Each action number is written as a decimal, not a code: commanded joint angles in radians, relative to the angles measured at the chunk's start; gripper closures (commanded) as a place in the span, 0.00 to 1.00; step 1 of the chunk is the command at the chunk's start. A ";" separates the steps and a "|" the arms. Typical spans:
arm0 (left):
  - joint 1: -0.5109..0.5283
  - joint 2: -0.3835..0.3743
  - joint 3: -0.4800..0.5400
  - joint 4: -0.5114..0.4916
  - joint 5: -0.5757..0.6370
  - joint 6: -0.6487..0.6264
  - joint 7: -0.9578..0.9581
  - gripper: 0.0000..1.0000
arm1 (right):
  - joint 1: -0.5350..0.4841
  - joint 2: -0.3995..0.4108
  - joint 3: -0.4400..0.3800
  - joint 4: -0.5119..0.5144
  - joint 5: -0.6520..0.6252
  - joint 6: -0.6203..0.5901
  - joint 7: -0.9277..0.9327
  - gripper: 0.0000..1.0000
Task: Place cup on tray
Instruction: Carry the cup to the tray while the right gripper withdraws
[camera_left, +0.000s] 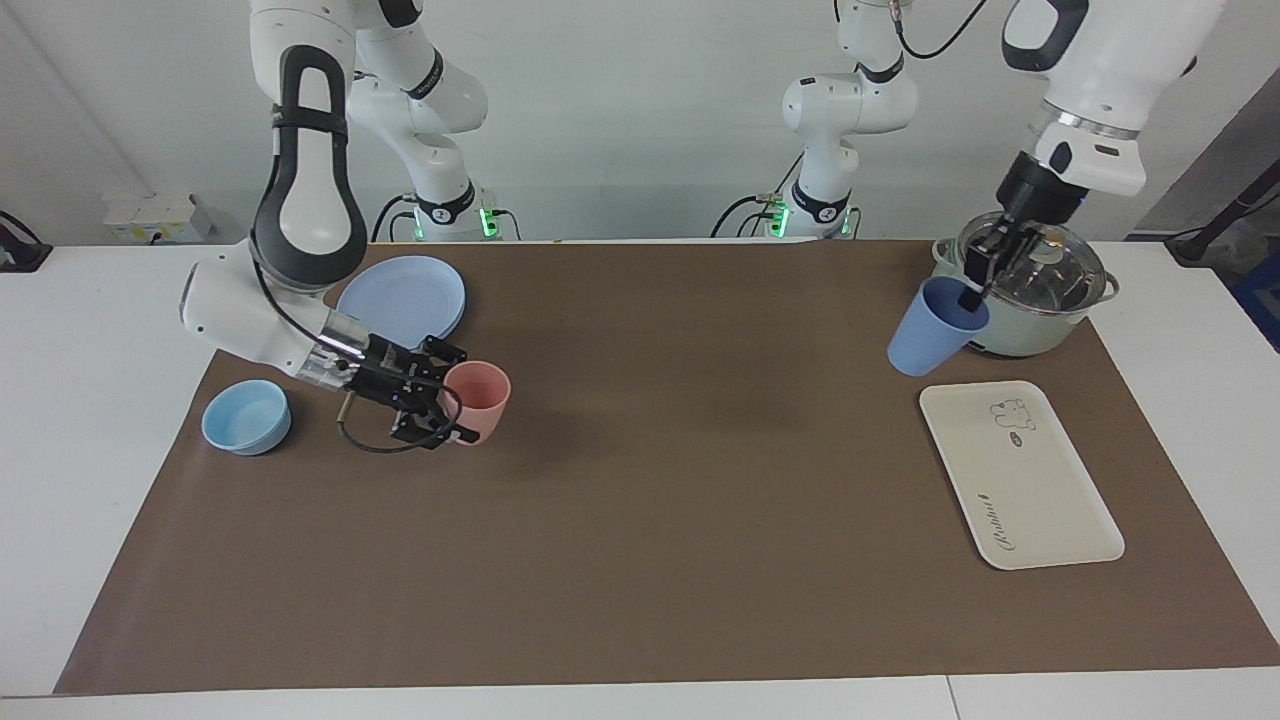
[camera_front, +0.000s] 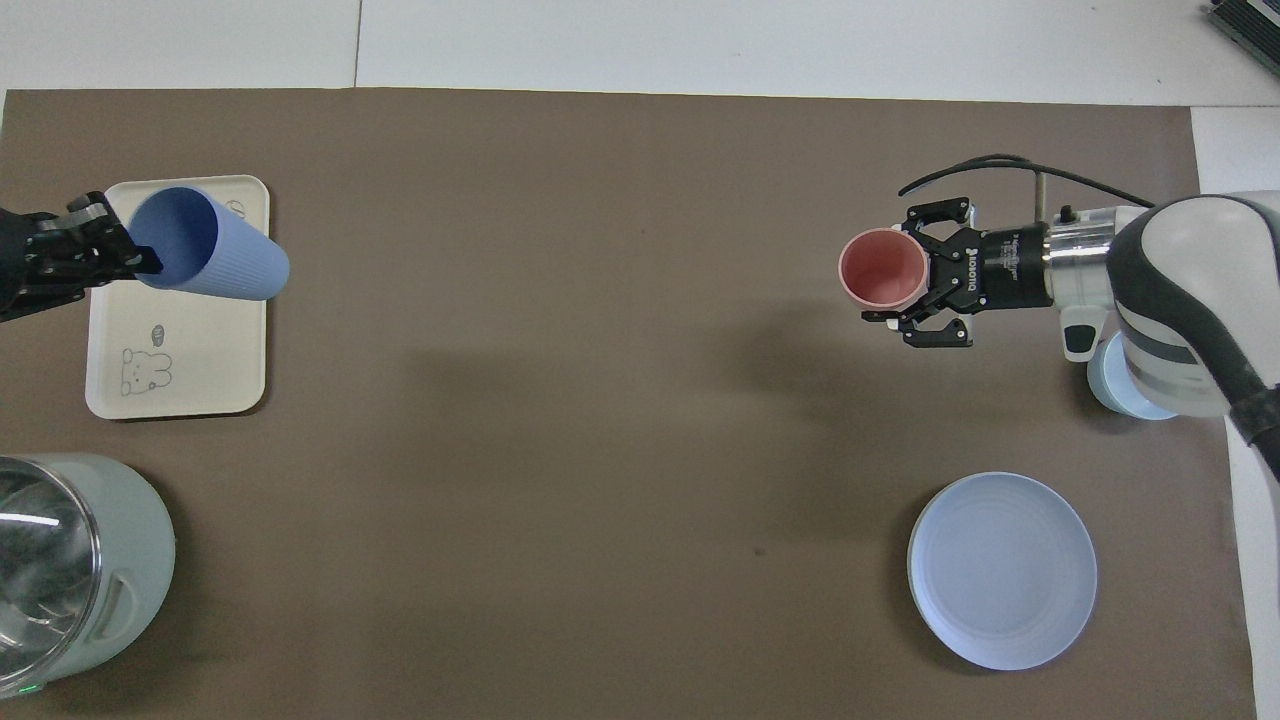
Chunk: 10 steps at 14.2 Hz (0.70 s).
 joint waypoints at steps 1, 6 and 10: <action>0.136 0.133 -0.014 -0.014 -0.025 0.129 0.241 1.00 | -0.079 0.007 0.013 -0.050 0.055 -0.006 -0.028 1.00; 0.293 0.293 -0.014 -0.026 -0.126 0.281 0.594 1.00 | -0.212 0.136 0.014 -0.033 0.091 -0.072 -0.172 1.00; 0.293 0.295 -0.016 -0.122 -0.194 0.342 0.651 1.00 | -0.245 0.191 0.013 -0.022 0.129 -0.086 -0.211 1.00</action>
